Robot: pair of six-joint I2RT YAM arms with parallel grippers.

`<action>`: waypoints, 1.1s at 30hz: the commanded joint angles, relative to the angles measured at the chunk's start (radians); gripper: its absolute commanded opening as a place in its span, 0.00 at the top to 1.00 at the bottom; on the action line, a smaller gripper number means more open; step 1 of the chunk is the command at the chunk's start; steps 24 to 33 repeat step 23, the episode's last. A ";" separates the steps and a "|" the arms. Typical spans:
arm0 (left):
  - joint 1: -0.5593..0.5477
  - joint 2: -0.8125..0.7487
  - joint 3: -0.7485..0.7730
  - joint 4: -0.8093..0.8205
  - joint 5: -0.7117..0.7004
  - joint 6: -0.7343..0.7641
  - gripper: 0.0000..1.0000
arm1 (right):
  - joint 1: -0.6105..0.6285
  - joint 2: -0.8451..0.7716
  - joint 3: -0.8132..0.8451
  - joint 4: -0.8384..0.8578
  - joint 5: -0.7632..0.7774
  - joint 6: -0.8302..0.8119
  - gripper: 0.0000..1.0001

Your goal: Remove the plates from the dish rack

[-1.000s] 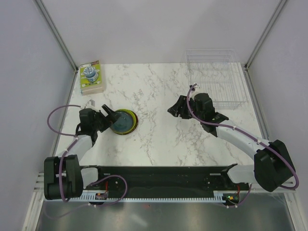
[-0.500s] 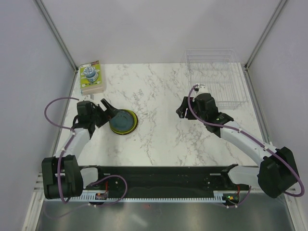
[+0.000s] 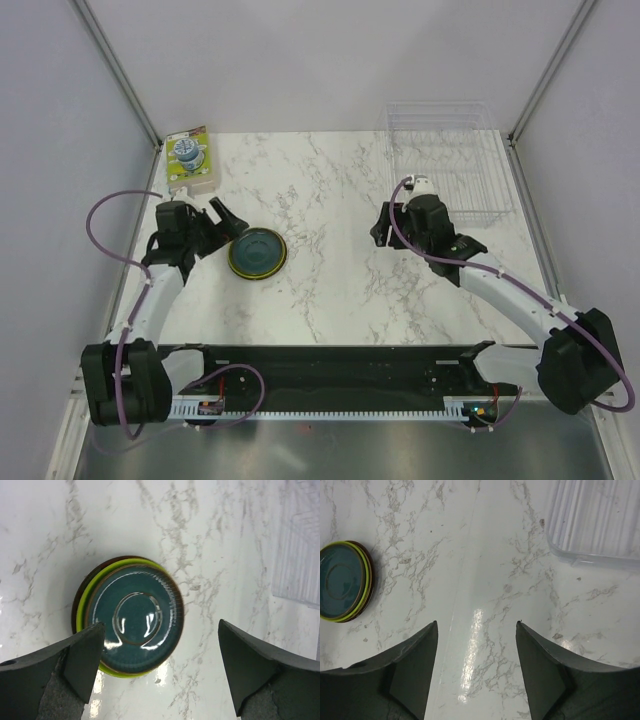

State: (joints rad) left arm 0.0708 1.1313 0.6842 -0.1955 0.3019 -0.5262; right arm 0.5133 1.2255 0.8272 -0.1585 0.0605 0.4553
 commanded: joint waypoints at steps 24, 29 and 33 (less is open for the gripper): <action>-0.517 -0.341 0.173 0.056 -0.466 0.450 0.00 | -0.002 -0.307 -0.039 -0.095 0.682 -0.317 0.02; -0.517 -0.341 0.173 0.056 -0.466 0.450 0.00 | -0.002 -0.307 -0.039 -0.095 0.682 -0.317 0.02; -0.517 -0.341 0.173 0.056 -0.466 0.450 0.00 | -0.002 -0.307 -0.039 -0.095 0.682 -0.317 0.02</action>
